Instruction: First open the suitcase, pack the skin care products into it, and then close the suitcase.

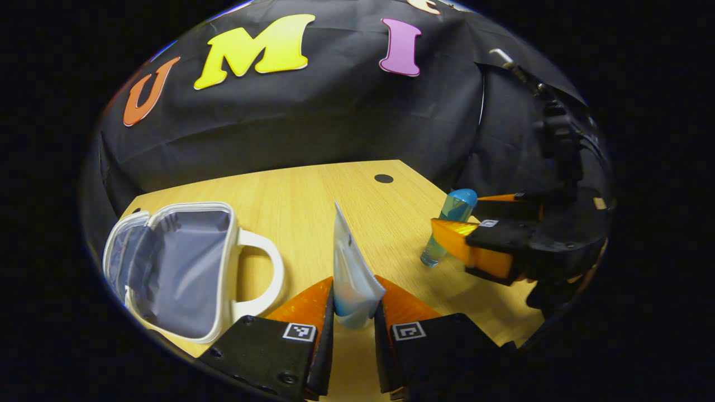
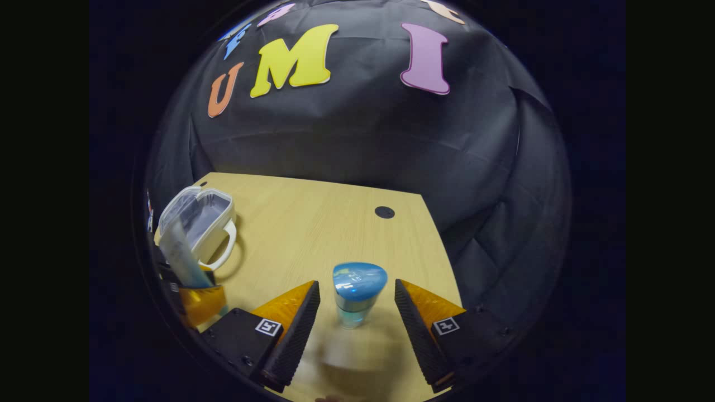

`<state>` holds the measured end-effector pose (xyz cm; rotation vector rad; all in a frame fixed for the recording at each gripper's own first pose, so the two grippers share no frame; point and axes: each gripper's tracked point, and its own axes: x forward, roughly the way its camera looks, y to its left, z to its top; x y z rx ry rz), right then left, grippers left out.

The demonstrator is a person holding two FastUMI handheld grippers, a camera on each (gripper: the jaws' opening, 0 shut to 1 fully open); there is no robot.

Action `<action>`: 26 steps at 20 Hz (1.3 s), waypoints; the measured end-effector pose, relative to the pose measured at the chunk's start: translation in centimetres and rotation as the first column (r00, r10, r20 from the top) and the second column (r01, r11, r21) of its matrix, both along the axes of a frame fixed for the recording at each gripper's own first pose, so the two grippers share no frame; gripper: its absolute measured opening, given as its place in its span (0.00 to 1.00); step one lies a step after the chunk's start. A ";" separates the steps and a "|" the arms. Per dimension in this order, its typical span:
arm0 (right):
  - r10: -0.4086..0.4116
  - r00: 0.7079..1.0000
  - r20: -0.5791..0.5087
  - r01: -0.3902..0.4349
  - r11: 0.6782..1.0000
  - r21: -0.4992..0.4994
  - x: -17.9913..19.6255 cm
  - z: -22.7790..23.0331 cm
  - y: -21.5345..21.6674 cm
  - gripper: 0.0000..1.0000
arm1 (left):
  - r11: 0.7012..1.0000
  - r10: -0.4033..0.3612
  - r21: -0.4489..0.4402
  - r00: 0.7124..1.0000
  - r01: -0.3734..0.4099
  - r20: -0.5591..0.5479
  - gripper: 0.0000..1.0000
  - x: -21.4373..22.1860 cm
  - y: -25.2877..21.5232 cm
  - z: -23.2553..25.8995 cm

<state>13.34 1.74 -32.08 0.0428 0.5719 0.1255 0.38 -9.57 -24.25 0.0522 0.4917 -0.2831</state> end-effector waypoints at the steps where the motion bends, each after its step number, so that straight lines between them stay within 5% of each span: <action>1: 0.001 1.000 0.000 -0.001 1.000 0.012 0.4 -0.3 0.3 0.80 | 0.999 0.028 0.014 0.999 -0.028 0.020 0.35 -0.8 1.1 1.2; 5: -0.034 0.999 -0.023 0.035 0.998 0.043 1.6 -1.8 0.8 0.75 | 0.992 0.113 0.056 0.994 -0.113 0.015 0.35 -4.0 5.3 4.0; 8: -0.043 0.999 -0.011 0.043 0.999 0.006 1.9 -2.0 0.4 0.61 | 0.986 0.162 0.030 0.987 -0.162 -0.001 0.40 -5.9 8.3 6.0; 10: -0.051 0.998 -0.027 0.052 0.998 0.028 1.7 -2.1 0.5 0.44 | 0.981 0.194 0.025 0.981 -0.194 -0.002 0.35 -6.2 10.5 7.0; 14: -0.086 0.994 -0.060 0.090 0.994 0.069 -0.5 -0.6 0.9 0.42 | 0.973 0.224 0.044 0.974 -0.225 0.026 0.35 -5.5 15.0 8.7; 19: -0.034 0.999 -0.020 0.036 0.994 0.106 -3.1 4.6 3.4 0.42 | 0.968 0.237 0.074 0.970 -0.240 0.044 0.35 -3.6 20.2 9.1; 26: 0.000 1.000 -0.006 0.000 0.995 0.103 -7.2 9.1 7.6 0.42 | 0.964 0.258 0.108 0.951 -0.242 -0.169 0.35 0.5 25.0 -0.7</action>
